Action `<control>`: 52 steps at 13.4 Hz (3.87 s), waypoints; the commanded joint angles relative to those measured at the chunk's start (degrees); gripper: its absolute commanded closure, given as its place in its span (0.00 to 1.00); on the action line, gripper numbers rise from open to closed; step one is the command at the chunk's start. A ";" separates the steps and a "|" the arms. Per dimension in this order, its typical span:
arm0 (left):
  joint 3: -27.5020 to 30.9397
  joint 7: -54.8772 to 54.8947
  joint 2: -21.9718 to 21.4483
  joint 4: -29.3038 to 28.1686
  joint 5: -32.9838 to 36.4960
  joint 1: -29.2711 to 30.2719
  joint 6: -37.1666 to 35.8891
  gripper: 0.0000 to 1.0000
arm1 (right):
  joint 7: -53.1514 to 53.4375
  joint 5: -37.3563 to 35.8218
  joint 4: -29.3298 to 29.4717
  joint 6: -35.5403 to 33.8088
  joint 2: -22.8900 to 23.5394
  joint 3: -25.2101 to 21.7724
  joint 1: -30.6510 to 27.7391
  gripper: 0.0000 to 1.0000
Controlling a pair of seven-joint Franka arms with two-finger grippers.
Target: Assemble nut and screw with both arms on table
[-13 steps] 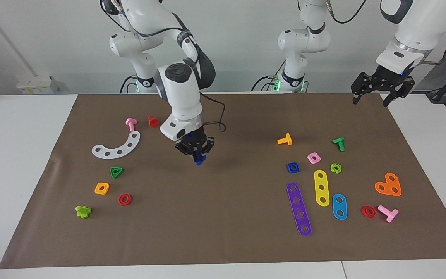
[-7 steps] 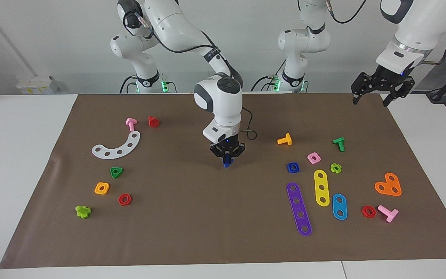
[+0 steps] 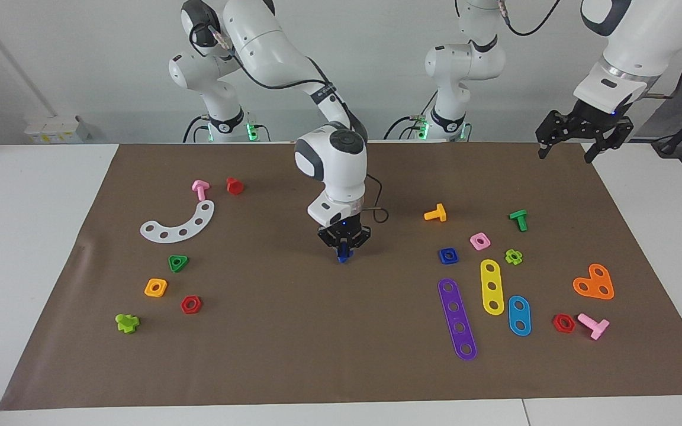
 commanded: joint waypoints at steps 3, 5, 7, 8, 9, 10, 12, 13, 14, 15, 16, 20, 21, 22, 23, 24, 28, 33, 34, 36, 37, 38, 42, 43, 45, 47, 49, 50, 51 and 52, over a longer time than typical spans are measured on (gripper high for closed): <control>-0.84 -1.86 -1.26 -1.81 1.20 -0.72 3.37 0.00 | 2.17 -1.32 -1.16 0.96 -0.56 0.31 -0.31 0.00; -0.93 -1.86 -0.83 -1.81 1.20 -0.81 3.89 0.00 | 2.09 -0.45 -0.63 -0.09 -4.31 -0.22 -1.53 0.00; -0.93 -3.08 -0.30 -3.03 1.20 -1.60 6.78 0.00 | 1.39 -0.44 -0.72 -3.06 -9.59 -0.13 -5.31 0.00; -0.93 -3.35 0.31 -3.39 1.20 -1.69 8.45 0.00 | 0.87 -0.36 -0.72 -4.82 -12.22 -0.13 -7.24 0.00; -0.93 -3.44 1.28 -3.48 1.20 -2.47 9.16 0.00 | -0.71 -0.36 -0.63 -6.58 -14.08 -0.04 -9.00 0.00; -0.85 -3.70 2.42 -3.48 1.20 -3.18 10.04 0.00 | -2.81 -0.18 -0.72 -8.08 -15.92 -0.04 -10.32 0.00; -0.93 -6.68 4.96 -4.00 1.20 -5.02 12.41 0.00 | -8.33 1.57 -0.72 -12.38 -20.05 -0.04 -14.35 0.00; -0.93 -8.70 6.46 -4.70 1.20 -6.16 14.60 0.00 | -14.11 3.58 -0.72 -15.01 -22.16 -0.04 -17.07 0.00; -0.93 -10.63 7.60 -6.62 1.20 -7.39 17.92 0.00 | -19.48 5.95 -0.72 -17.73 -23.92 -0.13 -20.23 0.00; -0.93 -11.61 7.96 -9.25 1.20 -8.19 21.26 0.00 | -22.84 7.45 -0.63 -19.94 -25.51 -0.13 -23.22 0.00; -0.93 -12.40 8.32 -12.24 1.20 -8.72 24.43 0.00 | -24.70 7.73 -0.54 -22.05 -26.91 -0.22 -25.43 0.00; -0.93 -17.31 10.77 -19.81 1.20 -11.00 35.69 0.00 | -35.68 7.64 1.83 -34.96 -30.79 -0.48 -33.34 0.00; -0.93 -18.29 11.21 -21.13 1.20 -11.18 38.06 0.00 | -37.18 7.38 1.83 -36.90 -31.84 -0.48 -35.10 0.00; -0.93 -18.47 12.00 -22.80 1.20 -11.71 40.43 0.00 | -39.11 6.94 1.83 -39.18 -32.81 -0.48 -36.77 0.00; -0.93 -18.47 12.53 -24.29 1.20 -11.80 42.55 0.00 | -41.31 6.59 1.83 -40.95 -33.60 -0.57 -38.09 0.00; -0.93 -18.56 13.32 -25.61 1.20 -11.80 44.83 0.00 | -43.07 6.50 2.01 -42.96 -34.22 -0.66 -39.32 0.00; -0.93 -23.12 16.58 -28.78 1.20 -13.73 50.29 0.05 | -43.26 5.53 5.00 -48.96 -34.66 -0.66 -40.04 0.00; -0.93 -23.39 16.58 -32.74 1.20 -14.08 54.96 0.09 | -42.12 5.27 4.20 -48.79 -35.01 0.04 -39.25 0.00; -0.93 -23.31 16.49 -32.75 1.20 -14.08 54.44 0.14 | -42.12 5.18 4.20 -48.87 -35.01 0.13 -39.16 0.00; -0.93 -23.31 16.32 -32.92 1.20 -14.00 53.30 0.37 | -42.12 5.18 4.20 -49.14 -35.01 0.22 -39.16 0.00; -0.93 -23.48 16.23 -32.49 1.20 -14.00 51.55 0.72 | -42.12 5.18 4.20 -49.22 -35.10 0.39 -39.07 0.00; -0.93 -24.70 15.97 -32.13 1.11 -14.00 50.40 1.00 | -42.03 5.18 4.20 -49.49 -35.10 0.83 -39.07 0.00; -0.76 -27.87 16.49 -25.92 1.11 -14.96 42.78 1.00 | -41.85 5.18 3.85 -49.58 -35.37 1.36 -39.07 0.00; -0.76 -29.36 16.75 -23.02 1.11 -15.83 40.31 1.00 | -41.94 5.18 3.85 -49.58 -35.37 1.36 -39.07 0.00; -0.76 -33.13 18.51 -18.18 1.03 -18.12 38.79 1.00 | -42.38 5.44 3.94 -49.40 -35.28 1.19 -39.25 0.00; -0.76 -35.51 20.70 -14.14 0.85 -20.75 38.79 1.00 | -42.38 6.24 4.03 -49.40 -35.28 1.19 -39.25 0.00; -0.76 -38.58 24.12 -7.29 0.76 -23.47 35.30 1.00 | -42.38 6.24 4.03 -49.49 -35.36 1.19 -39.25 0.00; -0.76 -40.95 25.79 -4.21 0.59 -25.23 33.18 1.00 | -42.38 6.24 4.03 -49.49 -35.37 1.19 -39.25 0.00; -0.76 -43.50 27.20 -1.83 0.59 -26.72 32.47 1.00 | -42.38 6.24 4.03 -49.49 -35.37 1.19 -39.25 0.00; -0.76 -45.44 28.78 0.89 0.59 -28.13 31.85 1.00 | -42.38 6.32 4.03 -49.49 -35.37 1.19 -39.25 0.00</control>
